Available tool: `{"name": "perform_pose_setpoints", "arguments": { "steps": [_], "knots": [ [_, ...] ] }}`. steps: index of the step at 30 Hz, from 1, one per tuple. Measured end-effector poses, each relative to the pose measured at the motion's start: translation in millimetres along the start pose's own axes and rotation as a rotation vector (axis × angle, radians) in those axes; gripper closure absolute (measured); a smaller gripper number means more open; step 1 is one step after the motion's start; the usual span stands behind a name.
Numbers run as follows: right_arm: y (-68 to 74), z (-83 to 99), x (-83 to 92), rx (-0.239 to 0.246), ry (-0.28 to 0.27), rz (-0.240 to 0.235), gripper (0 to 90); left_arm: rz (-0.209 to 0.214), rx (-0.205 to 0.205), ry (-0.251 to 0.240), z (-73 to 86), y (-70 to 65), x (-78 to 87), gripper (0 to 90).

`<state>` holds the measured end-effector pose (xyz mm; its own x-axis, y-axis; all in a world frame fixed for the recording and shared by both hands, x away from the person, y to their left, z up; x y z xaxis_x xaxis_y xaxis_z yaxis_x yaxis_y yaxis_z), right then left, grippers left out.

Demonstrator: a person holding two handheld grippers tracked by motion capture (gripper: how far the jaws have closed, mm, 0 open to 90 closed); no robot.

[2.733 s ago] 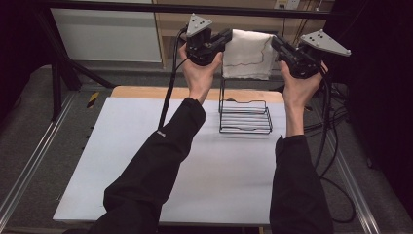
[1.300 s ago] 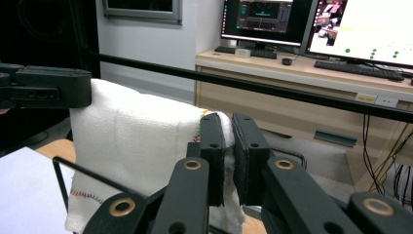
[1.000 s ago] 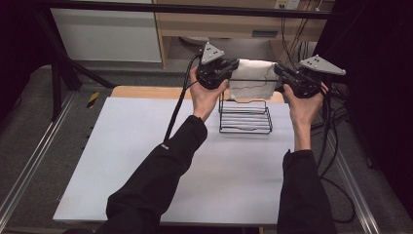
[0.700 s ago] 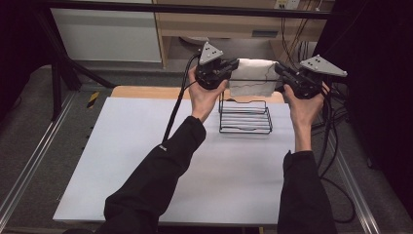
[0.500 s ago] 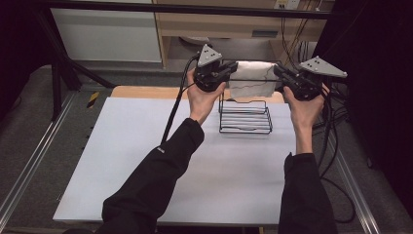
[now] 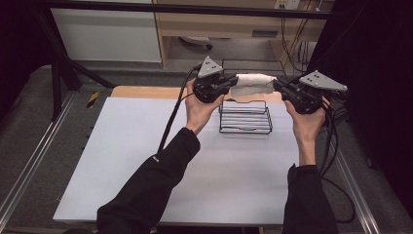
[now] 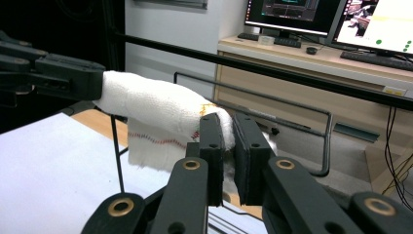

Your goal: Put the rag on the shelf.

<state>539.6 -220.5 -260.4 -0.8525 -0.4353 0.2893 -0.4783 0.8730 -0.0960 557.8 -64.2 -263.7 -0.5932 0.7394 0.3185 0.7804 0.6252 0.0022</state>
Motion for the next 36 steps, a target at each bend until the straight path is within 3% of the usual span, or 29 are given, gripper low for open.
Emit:
{"name": "perform_pose_setpoints", "arguments": {
  "steps": [6, 12, 18, 25, 30, 36],
  "knots": [
    [1.2, 7.1, -0.2, 0.003, -0.004, -0.007, 83.6, 0.012, 0.006, 0.009, -3.1, -0.8, 6.2, 81.6],
    [1.8, 10.1, -1.6, 0.010, -0.004, -0.009, 83.6, 0.003, 0.003, -0.011, -25.4, 3.6, 14.4, 79.3],
    [2.0, 12.0, -0.9, 0.015, -0.006, -0.012, 83.6, -0.020, -0.005, 0.029, -42.8, 6.6, 3.6, 86.2],
    [2.2, 13.2, -0.7, 0.017, -0.011, -0.018, 83.4, 0.022, 0.009, 0.129, -24.6, 3.3, -13.0, 90.0],
    [2.5, 14.0, 0.5, 0.020, -0.009, -0.023, 83.0, 0.066, 0.008, 0.149, -6.8, -2.9, -13.1, 90.0],
    [4.2, 15.3, -0.9, 0.018, 0.005, -0.023, 78.6, 0.057, -0.007, 0.170, 6.7, -3.3, -16.6, 90.0]
  ]
}}
Point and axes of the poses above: each handheld gripper's, and its own axes: x roughly backward along the jaws, z roughly out of its underside, y roughly to its left, the point moved 10 cm from there along -x, roughly forward along the jaws, and after that the axes turned 7 degrees about y, right-handed, at the moved point
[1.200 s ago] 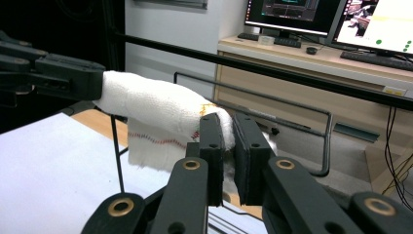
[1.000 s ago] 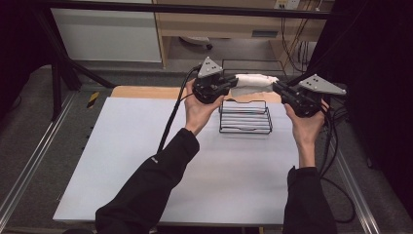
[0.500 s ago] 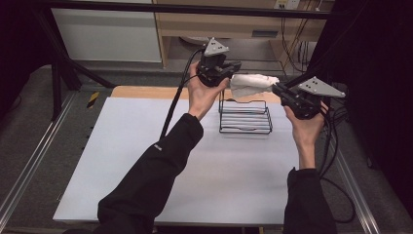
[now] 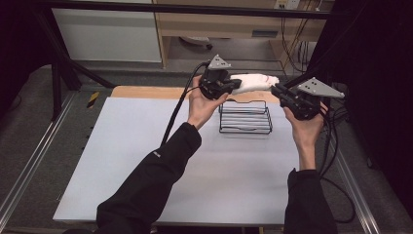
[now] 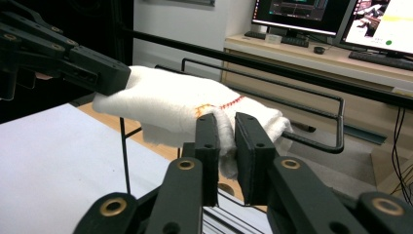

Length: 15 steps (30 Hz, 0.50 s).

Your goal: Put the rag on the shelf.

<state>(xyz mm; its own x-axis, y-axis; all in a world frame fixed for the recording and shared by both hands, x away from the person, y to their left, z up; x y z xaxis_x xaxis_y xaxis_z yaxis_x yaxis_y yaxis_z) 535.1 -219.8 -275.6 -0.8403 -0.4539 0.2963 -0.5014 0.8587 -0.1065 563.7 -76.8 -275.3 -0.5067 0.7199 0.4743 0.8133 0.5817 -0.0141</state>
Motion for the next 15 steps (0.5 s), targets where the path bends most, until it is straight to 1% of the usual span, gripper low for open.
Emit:
{"name": "perform_pose_setpoints", "arguments": {
  "steps": [5, 9, 10, 12, 13, 15],
  "knots": [
    [1.8, -1.7, 3.2, 0.002, 0.003, -0.011, 73.0, -0.010, -0.006, 0.010, 5.2, 0.5, -4.0, 90.0],
    [5.6, -10.8, 8.7, 0.003, -0.017, -0.021, 71.9, -0.018, -0.008, 0.020, 10.4, 1.2, -8.1, 90.0],
    [7.4, -12.9, 8.9, 0.004, -0.016, -0.028, 74.4, -0.018, -0.007, 0.022, 11.6, 1.3, -9.2, 90.0],
    [10.9, -13.5, 6.5, -0.003, 0.011, -0.039, 82.0, -0.020, -0.008, 0.028, 14.3, 1.6, -11.3, 90.0],
    [11.8, -11.6, 4.1, -0.015, 0.033, -0.042, 86.4, -0.021, -0.007, 0.029, 15.4, 1.7, -12.2, 90.0],
    [11.7, -4.7, -1.5, -0.038, 0.069, -0.040, 90.0, -0.025, -0.012, 0.029, 16.9, 2.0, -12.9, 90.0]
  ]
}}
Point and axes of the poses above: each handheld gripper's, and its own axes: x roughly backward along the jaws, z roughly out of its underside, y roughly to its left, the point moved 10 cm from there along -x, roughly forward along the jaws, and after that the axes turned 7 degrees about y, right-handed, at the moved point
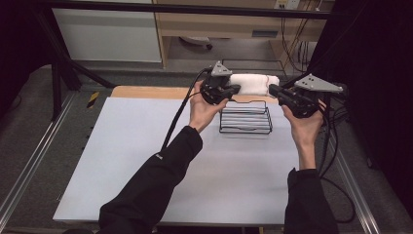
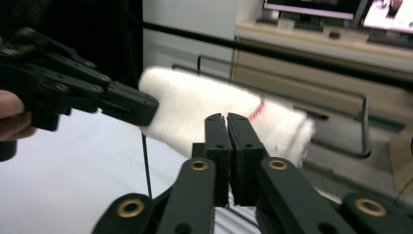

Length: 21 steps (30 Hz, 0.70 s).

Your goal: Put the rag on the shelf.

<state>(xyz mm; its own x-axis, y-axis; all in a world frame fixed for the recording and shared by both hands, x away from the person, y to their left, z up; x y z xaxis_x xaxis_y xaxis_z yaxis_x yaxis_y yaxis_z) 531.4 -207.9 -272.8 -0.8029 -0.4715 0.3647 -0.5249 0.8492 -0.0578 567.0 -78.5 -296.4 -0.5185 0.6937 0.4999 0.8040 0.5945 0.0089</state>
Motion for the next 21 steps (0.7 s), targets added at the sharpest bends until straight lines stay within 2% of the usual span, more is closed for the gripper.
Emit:
{"name": "perform_pose_setpoints", "arguments": {
  "steps": [4, 9, 16, 21],
  "knots": [
    [-5.8, 17.1, -11.0, -0.042, 0.036, 0.004, 90.0, -0.006, -0.008, 0.002, 1.9, 0.5, -1.6, 90.0],
    [-18.5, 30.5, -19.4, -0.060, 0.044, 0.052, 90.0, -0.019, -0.009, 0.004, 3.7, 1.7, -5.7, 90.0],
    [-25.4, 33.2, -27.3, -0.065, 0.034, 0.079, 89.4, -0.033, -0.007, -0.003, 3.8, 4.4, -9.4, 90.0],
    [-23.1, 31.0, -26.1, -0.060, 0.030, 0.072, 88.1, -0.022, -0.008, -0.012, 4.8, 3.1, -6.0, 89.6]
  ]
}}
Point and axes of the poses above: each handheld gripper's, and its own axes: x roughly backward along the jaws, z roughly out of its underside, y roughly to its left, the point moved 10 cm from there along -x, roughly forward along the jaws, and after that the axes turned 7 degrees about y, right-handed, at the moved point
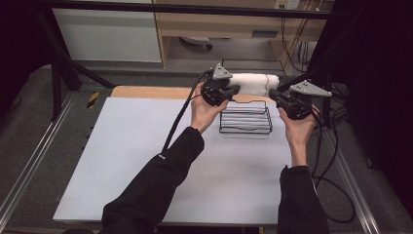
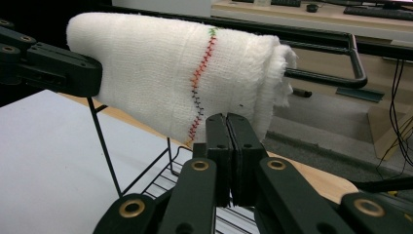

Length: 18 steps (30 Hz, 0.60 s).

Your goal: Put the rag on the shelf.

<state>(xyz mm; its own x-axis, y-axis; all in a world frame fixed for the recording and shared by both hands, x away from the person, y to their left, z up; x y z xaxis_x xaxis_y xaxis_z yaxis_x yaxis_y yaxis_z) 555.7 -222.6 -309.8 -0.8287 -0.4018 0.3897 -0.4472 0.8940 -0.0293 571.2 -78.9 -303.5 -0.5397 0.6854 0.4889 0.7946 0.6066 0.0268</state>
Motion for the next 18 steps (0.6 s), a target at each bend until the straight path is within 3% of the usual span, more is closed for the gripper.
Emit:
{"name": "perform_pose_setpoints", "arguments": {
  "steps": [8, 13, 18],
  "knots": [
    [13.4, -8.5, 17.1, 0.019, -0.022, -0.043, 80.7, 0.007, -0.012, -0.015, 1.0, -5.9, 17.2, 80.8],
    [21.8, -10.5, 26.2, 0.009, -0.021, -0.064, 71.8, 0.010, 0.000, -0.012, 6.3, -7.4, 31.0, 68.6],
    [31.2, -3.9, 30.7, -0.004, -0.003, -0.094, 57.9, 0.011, 0.003, 0.011, 22.4, -6.0, 44.6, 58.4]
  ]
}}
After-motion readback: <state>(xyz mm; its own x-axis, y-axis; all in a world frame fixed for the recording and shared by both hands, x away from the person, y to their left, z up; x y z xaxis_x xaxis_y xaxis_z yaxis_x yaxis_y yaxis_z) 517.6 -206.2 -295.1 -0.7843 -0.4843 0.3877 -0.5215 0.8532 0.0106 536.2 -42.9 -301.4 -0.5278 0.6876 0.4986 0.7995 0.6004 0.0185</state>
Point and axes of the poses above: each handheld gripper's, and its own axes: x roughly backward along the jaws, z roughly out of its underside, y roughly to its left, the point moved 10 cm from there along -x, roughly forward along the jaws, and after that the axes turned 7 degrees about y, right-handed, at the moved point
